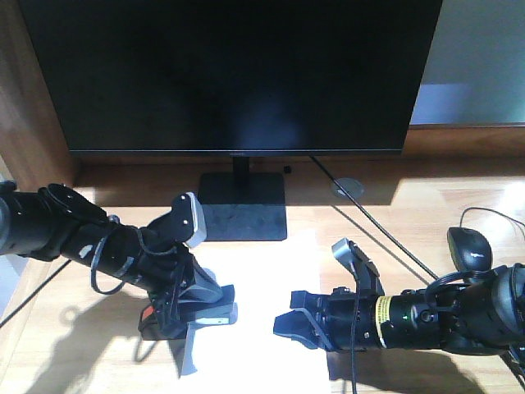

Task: Grab stapler and paper to desk for stapling
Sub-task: 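Open the right gripper to release the paper and lift away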

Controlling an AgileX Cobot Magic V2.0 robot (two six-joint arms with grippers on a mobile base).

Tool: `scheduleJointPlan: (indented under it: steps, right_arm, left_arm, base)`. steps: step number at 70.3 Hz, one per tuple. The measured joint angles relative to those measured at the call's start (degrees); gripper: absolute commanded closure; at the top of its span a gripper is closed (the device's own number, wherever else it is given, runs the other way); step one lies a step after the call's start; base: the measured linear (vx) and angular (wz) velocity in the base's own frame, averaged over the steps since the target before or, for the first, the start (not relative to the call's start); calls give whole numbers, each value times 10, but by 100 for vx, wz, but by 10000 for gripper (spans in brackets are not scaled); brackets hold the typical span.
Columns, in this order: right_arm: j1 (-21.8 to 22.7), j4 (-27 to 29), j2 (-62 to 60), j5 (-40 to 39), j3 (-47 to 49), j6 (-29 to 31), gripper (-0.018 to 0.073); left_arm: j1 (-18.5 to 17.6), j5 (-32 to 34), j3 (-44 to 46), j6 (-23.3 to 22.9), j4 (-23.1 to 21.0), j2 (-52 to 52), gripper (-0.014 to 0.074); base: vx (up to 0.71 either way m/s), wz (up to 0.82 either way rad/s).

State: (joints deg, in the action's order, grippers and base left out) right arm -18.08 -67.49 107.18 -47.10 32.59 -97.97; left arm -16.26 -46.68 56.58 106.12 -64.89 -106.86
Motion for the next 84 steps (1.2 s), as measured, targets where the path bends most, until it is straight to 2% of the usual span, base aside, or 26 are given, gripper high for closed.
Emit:
scheduleJointPlan:
  steps: [24,64,84]
  right_arm:
    - [0,0,0,-1,0,0,562]
    - [0,0,0,-23,0,0,562]
    - [0,1,0,-23,0,0,562]
  left_arm:
    - [-1,-15,12,5,-34,-48,603]
    - [-1,-26,15,5,-34,-54,603]
    - [-1,-8,6,-10,18,9,603]
  base:
    - [0,0]
    - [0,0]
    - [0,0]
